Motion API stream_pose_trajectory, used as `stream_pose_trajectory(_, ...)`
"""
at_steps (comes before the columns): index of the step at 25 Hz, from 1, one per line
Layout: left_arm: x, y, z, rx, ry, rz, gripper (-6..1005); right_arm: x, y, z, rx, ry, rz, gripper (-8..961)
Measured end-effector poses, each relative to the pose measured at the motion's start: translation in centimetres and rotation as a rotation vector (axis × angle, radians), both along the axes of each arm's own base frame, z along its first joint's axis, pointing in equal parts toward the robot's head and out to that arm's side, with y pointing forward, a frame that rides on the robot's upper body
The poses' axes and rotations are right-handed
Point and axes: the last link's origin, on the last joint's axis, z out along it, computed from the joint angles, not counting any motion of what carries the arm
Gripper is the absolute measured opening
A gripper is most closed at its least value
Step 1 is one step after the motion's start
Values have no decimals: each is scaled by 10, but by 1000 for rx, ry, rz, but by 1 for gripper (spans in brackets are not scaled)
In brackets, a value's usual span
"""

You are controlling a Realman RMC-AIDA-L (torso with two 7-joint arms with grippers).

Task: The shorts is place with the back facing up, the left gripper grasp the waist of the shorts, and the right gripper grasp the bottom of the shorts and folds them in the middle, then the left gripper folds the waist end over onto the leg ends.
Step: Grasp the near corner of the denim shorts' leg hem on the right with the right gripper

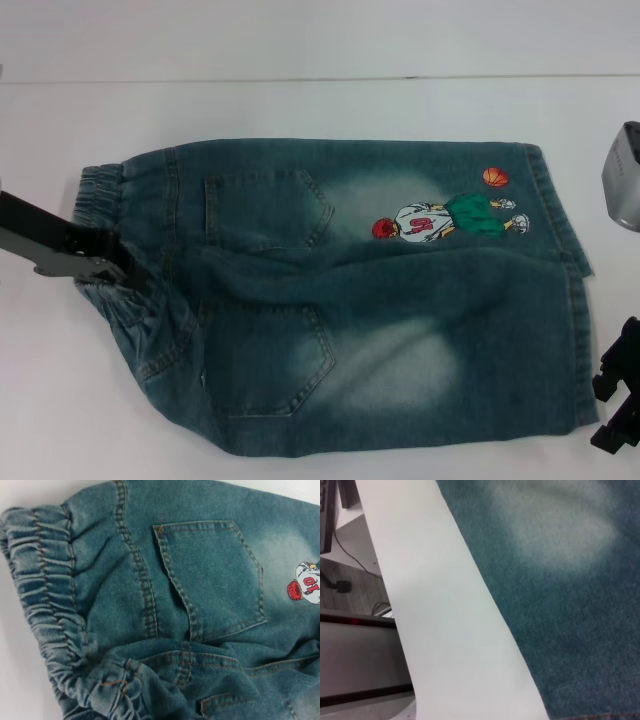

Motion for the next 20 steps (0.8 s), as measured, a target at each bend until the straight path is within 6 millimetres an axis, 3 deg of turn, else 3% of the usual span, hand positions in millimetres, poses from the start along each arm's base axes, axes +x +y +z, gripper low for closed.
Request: stream_pose_trajectory(20, -1, 1, -1, 1, 0, 2, 33, 0, -7, -2, -47, -15, -10, 791)
